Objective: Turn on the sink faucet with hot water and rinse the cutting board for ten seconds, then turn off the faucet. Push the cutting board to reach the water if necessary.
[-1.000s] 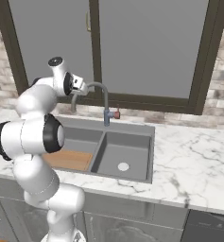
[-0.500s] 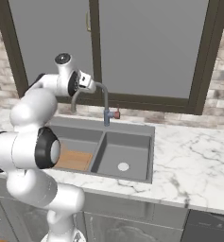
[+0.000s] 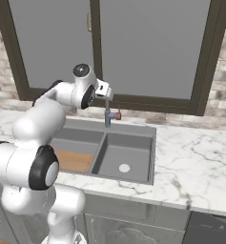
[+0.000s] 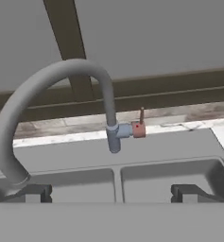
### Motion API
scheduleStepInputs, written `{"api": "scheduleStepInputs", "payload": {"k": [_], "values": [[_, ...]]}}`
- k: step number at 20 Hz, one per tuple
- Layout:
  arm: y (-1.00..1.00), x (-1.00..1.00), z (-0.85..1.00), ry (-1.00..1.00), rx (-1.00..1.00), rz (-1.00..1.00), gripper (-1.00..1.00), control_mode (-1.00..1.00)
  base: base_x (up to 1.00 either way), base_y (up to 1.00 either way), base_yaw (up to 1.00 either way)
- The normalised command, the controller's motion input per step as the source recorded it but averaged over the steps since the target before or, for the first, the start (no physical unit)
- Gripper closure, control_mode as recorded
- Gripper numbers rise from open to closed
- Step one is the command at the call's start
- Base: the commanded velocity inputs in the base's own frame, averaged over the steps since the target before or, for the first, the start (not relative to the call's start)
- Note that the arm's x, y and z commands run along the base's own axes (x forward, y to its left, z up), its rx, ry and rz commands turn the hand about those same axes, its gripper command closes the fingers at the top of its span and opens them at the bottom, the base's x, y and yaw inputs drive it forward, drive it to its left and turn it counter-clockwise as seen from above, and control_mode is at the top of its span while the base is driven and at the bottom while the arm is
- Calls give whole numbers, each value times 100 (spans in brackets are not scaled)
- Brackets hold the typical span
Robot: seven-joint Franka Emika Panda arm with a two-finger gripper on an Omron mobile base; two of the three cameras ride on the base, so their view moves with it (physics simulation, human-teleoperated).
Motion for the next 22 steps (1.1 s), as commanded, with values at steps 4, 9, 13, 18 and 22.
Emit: {"api": "scheduleStepInputs", "payload": {"k": [4,9,13,18,22], "values": [[-47,-6,-38,-24,0,7,-100,-100,0,0,0],[-34,0,-37,-30,0,9,-100,-100,0,0,0],[-27,0,-33,-25,0,11,-100,-100,0,0,0],[-14,2,-29,-21,0,8,-100,-100,0,0,0],[-1,5,-27,-17,0,1,-100,-100,0,0,0]]}}
